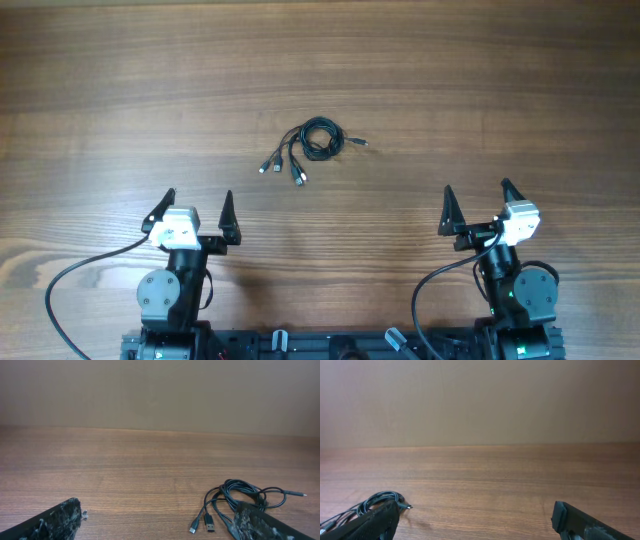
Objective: Untangle cables
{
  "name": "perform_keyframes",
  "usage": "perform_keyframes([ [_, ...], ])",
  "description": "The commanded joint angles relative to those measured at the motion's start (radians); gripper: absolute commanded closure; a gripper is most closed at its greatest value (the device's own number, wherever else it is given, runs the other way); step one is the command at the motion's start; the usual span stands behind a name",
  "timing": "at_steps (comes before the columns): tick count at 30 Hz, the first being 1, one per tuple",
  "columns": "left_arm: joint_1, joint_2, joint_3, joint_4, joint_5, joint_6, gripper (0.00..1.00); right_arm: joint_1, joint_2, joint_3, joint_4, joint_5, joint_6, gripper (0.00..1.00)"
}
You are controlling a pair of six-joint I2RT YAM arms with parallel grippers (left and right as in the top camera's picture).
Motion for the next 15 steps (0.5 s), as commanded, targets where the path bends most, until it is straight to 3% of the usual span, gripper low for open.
perform_keyframes([
  [1,-0.004,0.001,-0.003,-0.005,0.009,0.019,0.0,-0.007,-0.011,-0.001,0.003,0.017,0.014,0.0],
  [15,-0.004,0.001,-0.003,-0.009,0.009,0.011,0.0,-0.007,-0.011,-0.001,0.003,0.017,0.014,0.0],
])
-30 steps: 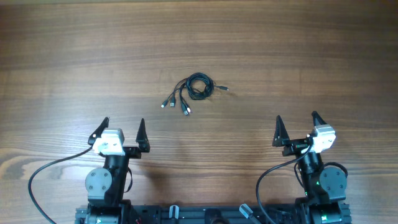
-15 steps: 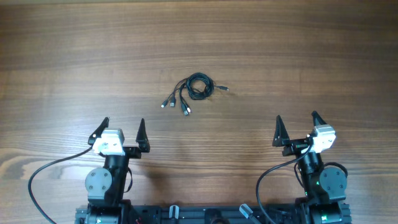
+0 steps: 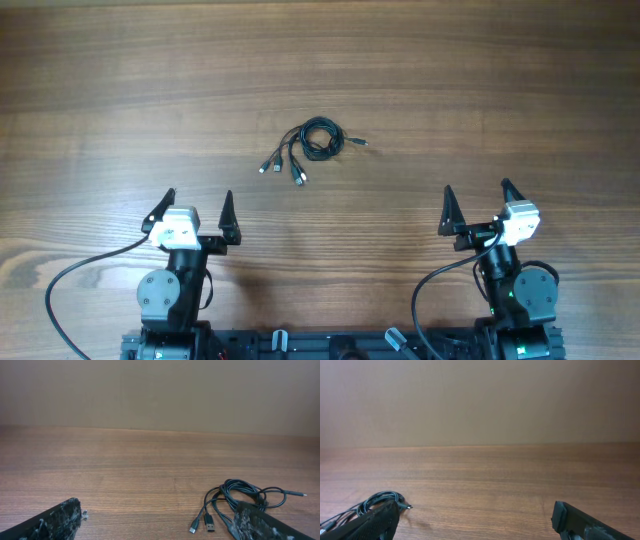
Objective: Untangle cables
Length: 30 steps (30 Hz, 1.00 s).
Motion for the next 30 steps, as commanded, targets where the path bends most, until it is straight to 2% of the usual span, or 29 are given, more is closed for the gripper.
perform_keyframes([
  [1,-0.004,0.002,-0.003,-0.008,0.009,0.011,0.0,-0.007,-0.011,-0.001,0.003,0.017,0.014,0.0],
  [30,-0.004,0.026,-0.003,-0.008,0.009,0.012,0.0,-0.007,-0.011,-0.001,0.003,0.017,0.014,0.01],
])
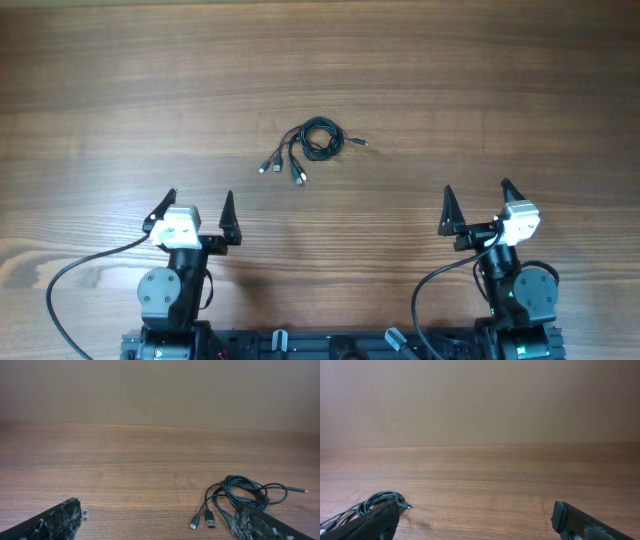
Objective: Untangle cables
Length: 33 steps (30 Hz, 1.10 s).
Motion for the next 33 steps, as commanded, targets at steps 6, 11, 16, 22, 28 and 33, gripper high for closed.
perform_keyframes([
  [6,-0.004,0.005,-0.003,-0.008,0.009,0.012,0.0,-0.007,-0.011,-0.001,0.003,0.017,0.013,0.0],
  [11,-0.004,0.005,-0.003,-0.008,0.009,0.012,0.0,-0.007,-0.011,-0.001,0.003,0.017,0.014,0.0],
  [16,-0.004,0.005,-0.003,-0.008,0.009,0.011,0.0,-0.007,-0.011,-0.001,0.003,0.017,0.014,0.0],
  [22,-0.004,0.006,-0.002,0.0,0.008,0.011,0.0,-0.007,-0.011,-0.001,0.003,0.017,0.014,0.0],
  [28,-0.004,0.006,0.087,-0.002,0.008,-0.097,0.0,-0.007,-0.011,-0.001,0.003,0.017,0.014,0.0],
  [33,-0.004,0.006,0.256,-0.009,0.009,-0.157,0.0,-0.007,-0.011,-0.001,0.003,0.017,0.014,0.0],
])
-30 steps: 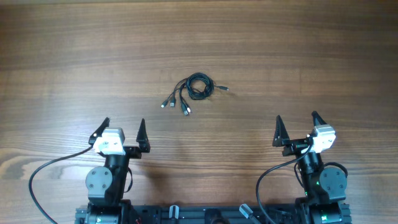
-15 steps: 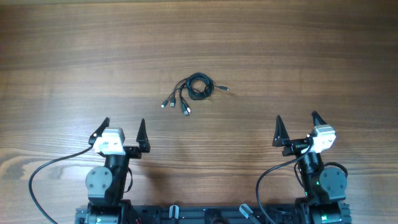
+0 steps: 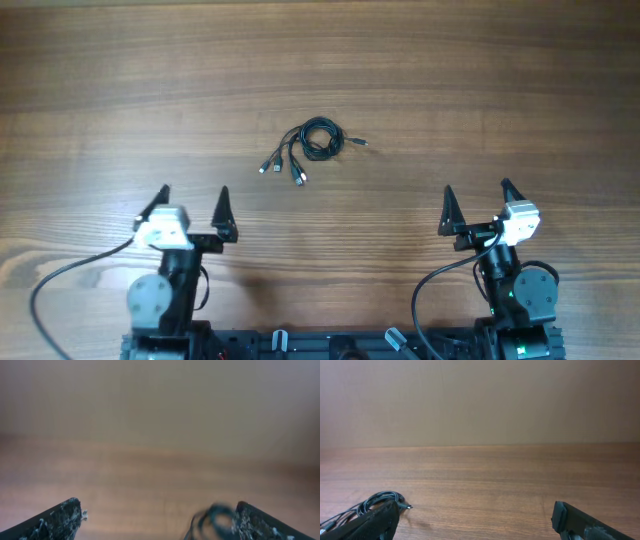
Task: Untangle cables
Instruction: 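Reach the left gripper forward to the black cable bundle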
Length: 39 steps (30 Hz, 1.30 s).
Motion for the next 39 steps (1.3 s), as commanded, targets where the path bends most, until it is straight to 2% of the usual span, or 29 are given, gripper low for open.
perform_keyframes([
  [1,-0.004,0.002,0.175,-0.006,0.009,-0.093,0.0,-0.007,-0.011,-0.001,0.003,0.017,0.014,0.0],
  [4,-0.004,0.024,0.296,-0.06,0.012,-0.129,0.0,-0.007,-0.011,-0.001,0.003,0.017,0.014,0.0],
  [9,-0.005,0.177,0.581,-0.308,0.04,-0.131,0.0,-0.007,-0.011,-0.001,0.003,0.017,0.014,0.0],
  [14,-0.005,0.473,0.871,-0.595,0.134,-0.127,0.0,-0.007,-0.011,-0.001,0.003,0.017,0.014,0.0],
  [17,-0.004,0.64,0.986,-0.699,0.202,-0.127,0.0,-0.007,-0.011,-0.001,0.003,0.017,0.014,0.0],
  [23,-0.005,0.962,1.053,-0.775,0.373,-0.131,0.0,-0.007,-0.011,-0.001,0.003,0.017,0.014,0.0],
  [28,-0.005,1.184,1.053,-0.774,0.596,-0.132,0.0,-0.007,-0.011,-0.001,0.003,0.017,0.014,0.0],
  [31,-0.005,1.294,1.052,-0.769,0.612,-0.132,0.01,-0.007,-0.011,-0.001,0.003,0.017,0.014,0.0],
  [32,-0.005,1.341,1.052,-0.763,0.613,-0.132,0.34,-0.007,-0.011,-0.001,0.003,0.017,0.014,0.0],
  [33,-0.007,1.387,1.052,-0.763,0.615,-0.141,0.62,-0.007,-0.011,-0.001,0.003,0.017,0.014,0.0],
  [34,-0.011,1.423,1.052,-0.764,0.615,-0.161,0.96,-0.007,-0.011,-0.001,0.003,0.017,0.014,0.0],
  [36,-0.021,1.497,1.052,-0.763,0.615,-0.225,0.96,-0.007,-0.011,-0.001,0.003,0.017,0.014,0.0],
  [39,-0.044,1.584,1.052,-0.743,0.61,-0.229,0.95,-0.007,-0.011,-0.001,0.003,0.017,0.014,0.0],
])
